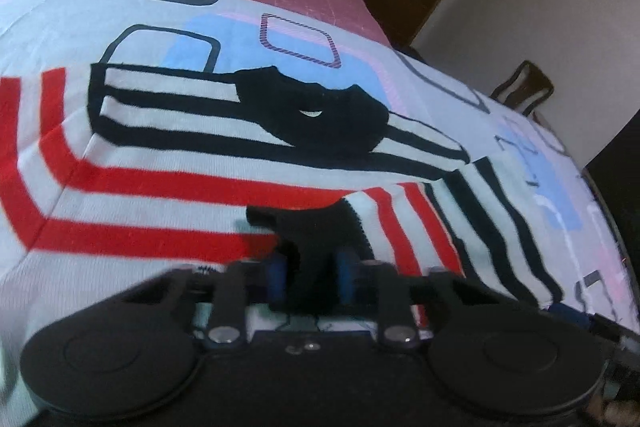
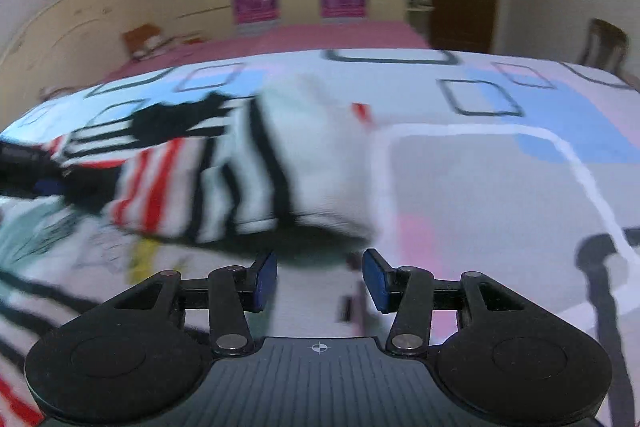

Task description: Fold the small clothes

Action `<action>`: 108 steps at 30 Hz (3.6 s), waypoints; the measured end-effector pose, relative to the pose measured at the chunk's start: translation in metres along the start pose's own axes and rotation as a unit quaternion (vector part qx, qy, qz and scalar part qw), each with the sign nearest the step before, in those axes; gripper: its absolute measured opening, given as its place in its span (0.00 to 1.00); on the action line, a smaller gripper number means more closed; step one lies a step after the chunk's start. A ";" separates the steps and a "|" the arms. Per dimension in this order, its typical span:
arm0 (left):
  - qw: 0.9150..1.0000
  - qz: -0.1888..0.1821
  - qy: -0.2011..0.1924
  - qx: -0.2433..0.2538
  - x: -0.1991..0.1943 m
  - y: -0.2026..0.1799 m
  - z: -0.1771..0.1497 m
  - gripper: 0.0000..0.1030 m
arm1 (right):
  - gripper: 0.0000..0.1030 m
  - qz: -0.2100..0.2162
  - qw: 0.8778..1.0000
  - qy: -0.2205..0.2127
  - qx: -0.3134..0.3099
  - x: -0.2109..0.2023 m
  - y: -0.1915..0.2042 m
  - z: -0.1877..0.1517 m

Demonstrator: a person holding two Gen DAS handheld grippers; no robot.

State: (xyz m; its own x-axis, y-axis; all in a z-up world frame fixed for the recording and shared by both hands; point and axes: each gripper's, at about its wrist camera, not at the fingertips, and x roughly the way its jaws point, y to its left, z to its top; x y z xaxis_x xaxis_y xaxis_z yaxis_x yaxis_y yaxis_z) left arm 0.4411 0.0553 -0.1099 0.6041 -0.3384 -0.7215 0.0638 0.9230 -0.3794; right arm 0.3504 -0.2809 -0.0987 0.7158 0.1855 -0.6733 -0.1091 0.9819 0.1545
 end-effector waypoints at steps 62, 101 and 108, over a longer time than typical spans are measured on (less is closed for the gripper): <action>0.990 0.040 -0.052 0.123 0.042 -0.071 0.012 0.58 | 0.35 0.166 0.982 0.031 -0.080 0.105 0.042 0.092; 0.982 0.094 -0.052 0.156 -0.012 -0.030 -0.042 0.67 | 0.27 0.027 0.996 0.055 -0.062 0.039 0.042 0.024; 0.985 0.108 -0.079 0.110 -0.048 -0.004 -0.039 0.72 | 0.27 0.018 0.998 0.026 -0.056 0.025 0.057 0.034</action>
State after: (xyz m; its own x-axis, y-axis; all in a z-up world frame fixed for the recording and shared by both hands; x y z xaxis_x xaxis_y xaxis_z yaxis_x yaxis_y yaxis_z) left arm 0.3813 0.0601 -0.0963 0.7378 -0.1124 -0.6656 0.0802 0.9937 -0.0789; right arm 0.3853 -0.2214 -0.0821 0.6734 0.2204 -0.7057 -0.2129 0.9719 0.1004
